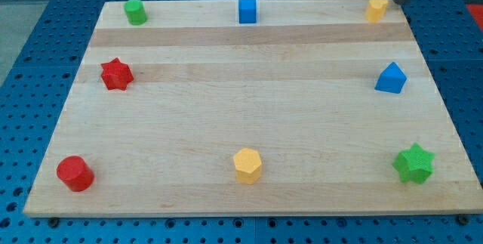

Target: Move the heart to the center

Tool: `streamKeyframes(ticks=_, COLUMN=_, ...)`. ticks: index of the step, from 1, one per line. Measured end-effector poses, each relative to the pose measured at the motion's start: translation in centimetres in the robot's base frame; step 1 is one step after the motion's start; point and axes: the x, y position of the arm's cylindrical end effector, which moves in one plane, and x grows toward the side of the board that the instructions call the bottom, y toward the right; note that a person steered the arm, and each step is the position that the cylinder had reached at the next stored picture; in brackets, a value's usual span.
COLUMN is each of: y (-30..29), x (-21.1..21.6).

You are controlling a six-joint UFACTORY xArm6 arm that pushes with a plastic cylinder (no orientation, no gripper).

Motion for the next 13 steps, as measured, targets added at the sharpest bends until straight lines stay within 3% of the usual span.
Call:
streamKeyframes(ticks=4, y=-7.0, x=3.3)
streamKeyframes(ticks=8, y=-5.7, x=9.3)
streamKeyframes(ticks=13, y=-15.9, x=15.5)
